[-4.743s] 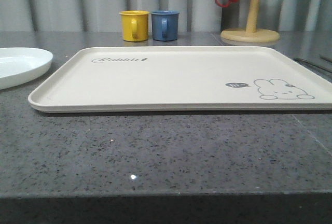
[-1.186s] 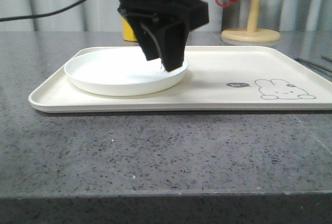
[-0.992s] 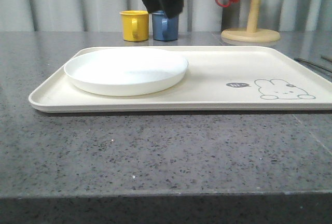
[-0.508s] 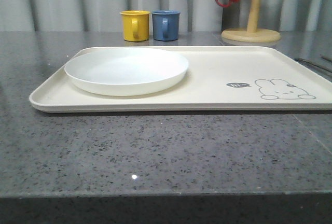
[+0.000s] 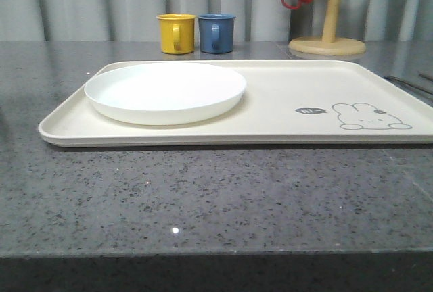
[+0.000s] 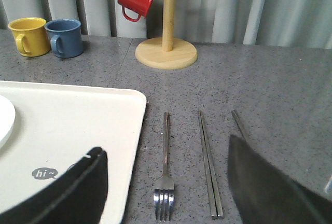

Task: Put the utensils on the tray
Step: 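Release the plate and raise the left gripper away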

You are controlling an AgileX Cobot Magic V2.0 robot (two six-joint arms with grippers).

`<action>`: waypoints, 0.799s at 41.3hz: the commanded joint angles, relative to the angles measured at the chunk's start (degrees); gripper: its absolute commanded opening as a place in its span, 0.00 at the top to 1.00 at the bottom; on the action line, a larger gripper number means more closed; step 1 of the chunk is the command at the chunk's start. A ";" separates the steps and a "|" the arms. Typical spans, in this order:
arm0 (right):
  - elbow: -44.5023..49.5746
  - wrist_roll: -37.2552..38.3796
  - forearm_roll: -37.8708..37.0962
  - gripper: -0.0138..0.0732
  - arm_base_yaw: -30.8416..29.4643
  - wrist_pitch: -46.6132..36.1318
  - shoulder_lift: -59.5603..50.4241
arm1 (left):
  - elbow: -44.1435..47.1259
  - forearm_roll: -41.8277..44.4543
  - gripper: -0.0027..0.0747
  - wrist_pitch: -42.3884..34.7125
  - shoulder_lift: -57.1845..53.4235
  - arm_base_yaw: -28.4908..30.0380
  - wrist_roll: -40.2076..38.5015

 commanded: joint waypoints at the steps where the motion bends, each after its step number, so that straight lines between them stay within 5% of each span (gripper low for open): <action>1: -2.05 -0.08 0.05 0.25 -0.40 -4.72 0.58 | 6.13 -0.48 0.99 -13.14 -7.60 0.01 -0.82; 11: -2.05 -0.08 0.05 0.25 -0.40 -4.72 0.58 | 26.81 -0.48 0.99 -29.82 -26.54 0.01 -0.82; 25: -2.05 -0.08 0.05 0.25 -0.40 -4.72 0.58 | 38.25 -2.19 0.99 -31.39 -50.41 0.01 -0.82; 33: -2.05 -0.08 0.05 0.25 -0.40 -4.72 0.58 | 40.29 -2.19 0.99 -32.15 -54.63 0.01 -0.82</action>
